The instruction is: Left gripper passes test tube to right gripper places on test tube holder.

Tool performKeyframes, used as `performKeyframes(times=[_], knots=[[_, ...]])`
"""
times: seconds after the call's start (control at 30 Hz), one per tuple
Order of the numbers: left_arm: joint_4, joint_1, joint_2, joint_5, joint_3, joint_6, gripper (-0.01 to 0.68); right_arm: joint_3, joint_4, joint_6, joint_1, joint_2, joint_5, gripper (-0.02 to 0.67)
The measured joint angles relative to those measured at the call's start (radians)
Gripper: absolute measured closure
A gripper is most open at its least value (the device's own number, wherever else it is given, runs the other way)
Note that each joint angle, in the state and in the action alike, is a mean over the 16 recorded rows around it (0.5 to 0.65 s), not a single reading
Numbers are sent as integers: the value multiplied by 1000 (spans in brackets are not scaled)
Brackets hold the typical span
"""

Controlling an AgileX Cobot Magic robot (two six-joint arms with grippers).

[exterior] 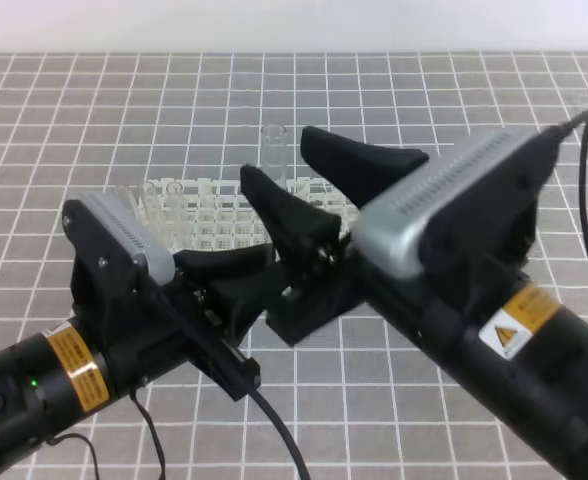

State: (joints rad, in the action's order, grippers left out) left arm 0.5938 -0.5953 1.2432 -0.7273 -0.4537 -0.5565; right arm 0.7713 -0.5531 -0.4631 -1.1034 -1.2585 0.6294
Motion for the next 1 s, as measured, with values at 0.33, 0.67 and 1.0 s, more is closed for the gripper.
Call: performKeyframes(times=[0.33,0.67,1.0], knots=[[6,-1,1,-3,0,0,601,50,-25,-10,29,-69,-17,277],[8,0,1,-1,0,0,589,67,-21,-10,34,-98,-24,278],[8,0,1,-2,-1,0,589,67,-18,16,34,-104,-9,322]])
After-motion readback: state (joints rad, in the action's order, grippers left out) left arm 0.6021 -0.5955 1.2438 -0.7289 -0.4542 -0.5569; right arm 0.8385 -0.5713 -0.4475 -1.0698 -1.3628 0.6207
